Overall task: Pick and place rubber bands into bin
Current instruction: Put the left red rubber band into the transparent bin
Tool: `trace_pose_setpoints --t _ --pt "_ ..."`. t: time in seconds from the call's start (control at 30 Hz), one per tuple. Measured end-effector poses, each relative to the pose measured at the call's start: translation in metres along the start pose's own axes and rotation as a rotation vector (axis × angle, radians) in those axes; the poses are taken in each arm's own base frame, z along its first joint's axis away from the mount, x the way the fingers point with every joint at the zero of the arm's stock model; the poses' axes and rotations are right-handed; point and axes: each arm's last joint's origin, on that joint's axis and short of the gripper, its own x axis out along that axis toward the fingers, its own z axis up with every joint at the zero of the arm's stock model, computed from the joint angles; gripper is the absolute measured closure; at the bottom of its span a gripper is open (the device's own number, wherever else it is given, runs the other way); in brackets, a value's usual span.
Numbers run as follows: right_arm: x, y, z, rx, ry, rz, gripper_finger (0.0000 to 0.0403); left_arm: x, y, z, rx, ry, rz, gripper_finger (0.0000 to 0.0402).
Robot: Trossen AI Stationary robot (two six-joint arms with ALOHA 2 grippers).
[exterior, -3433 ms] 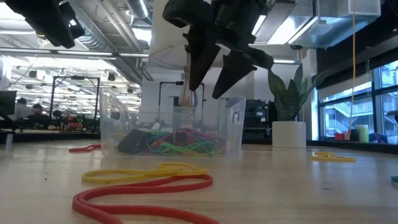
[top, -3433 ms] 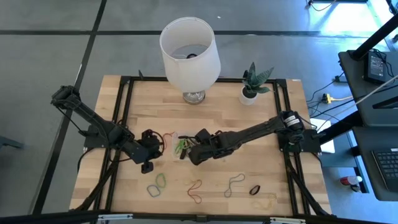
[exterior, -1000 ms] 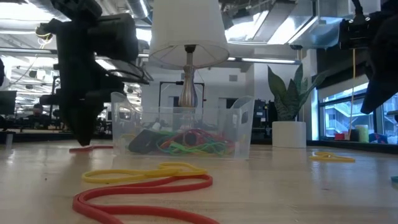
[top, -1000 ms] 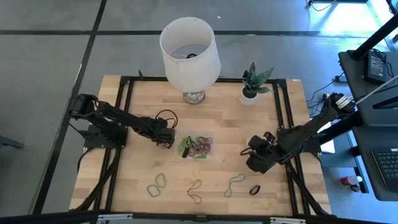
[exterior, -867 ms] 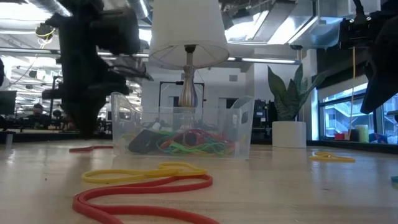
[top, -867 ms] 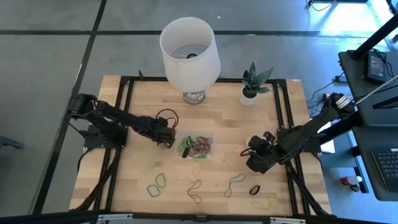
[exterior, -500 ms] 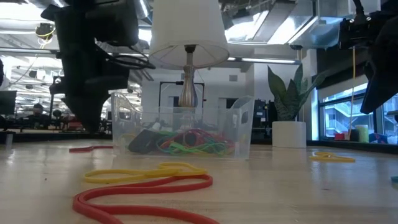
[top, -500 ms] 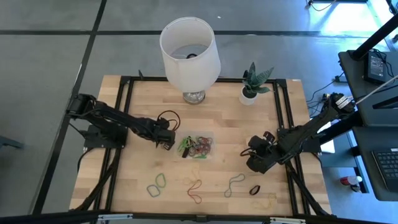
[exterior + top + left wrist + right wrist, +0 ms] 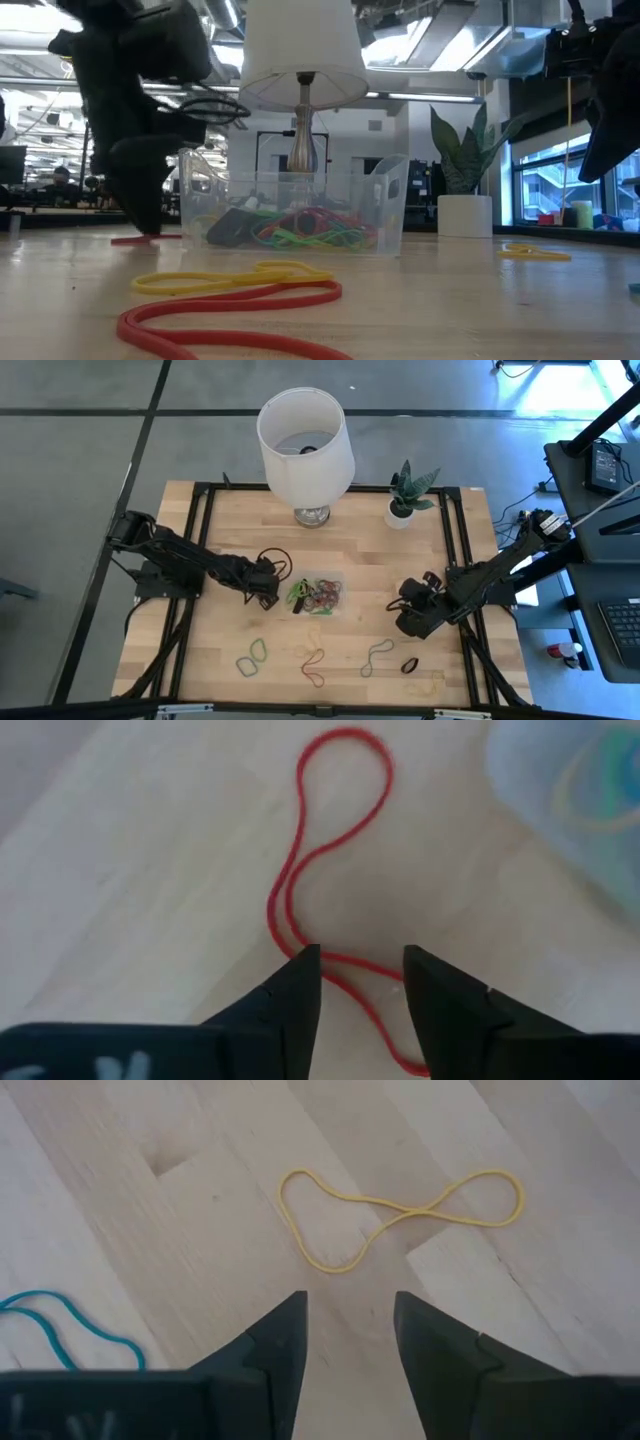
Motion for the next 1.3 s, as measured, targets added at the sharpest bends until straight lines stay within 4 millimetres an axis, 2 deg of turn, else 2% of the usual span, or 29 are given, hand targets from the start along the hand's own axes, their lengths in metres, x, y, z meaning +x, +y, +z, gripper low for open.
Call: trace_pose_setpoints --t 0.13,0.2,0.3,0.43,0.6,0.7,0.83,0.93,1.1,1.3 --pt "0.000 0.002 0.001 0.009 -0.007 0.016 0.0249 0.006 0.005 -0.007 -0.003 0.023 -0.023 0.0283" --pt "0.000 0.002 0.001 0.012 -0.009 0.021 0.0249 0.008 0.008 -0.011 0.004 0.039 -0.025 0.0311" --pt "0.000 0.002 0.001 0.014 -0.009 0.022 0.0249 0.008 0.006 -0.013 0.000 0.039 -0.020 0.0378" --pt "0.000 0.002 0.001 0.015 -0.010 0.023 0.0249 0.002 -0.001 -0.010 -0.023 0.030 -0.012 0.0399" --pt "0.000 0.003 0.001 0.017 -0.011 0.026 0.0249 -0.023 -0.015 0.000 -0.002 0.064 0.001 0.0400" --pt "0.000 0.003 0.001 0.017 -0.012 0.028 0.0249 -0.044 -0.020 0.006 0.017 0.085 0.072 0.0400" --pt "0.000 0.003 0.001 0.015 -0.012 0.028 0.0249 -0.075 -0.033 0.017 0.036 0.018 0.104 0.0400" --pt "0.000 0.003 0.001 0.014 -0.016 0.026 0.0249 -0.090 -0.041 0.022 0.051 -0.075 0.103 0.0400" --pt "0.000 0.003 0.002 0.013 -0.028 0.020 0.0249 -0.083 -0.036 0.017 0.015 -0.096 0.150 0.0393" --pt "0.000 0.003 0.002 0.011 -0.029 0.020 0.0249 -0.063 -0.031 -0.003 -0.014 -0.023 0.133 0.0326"
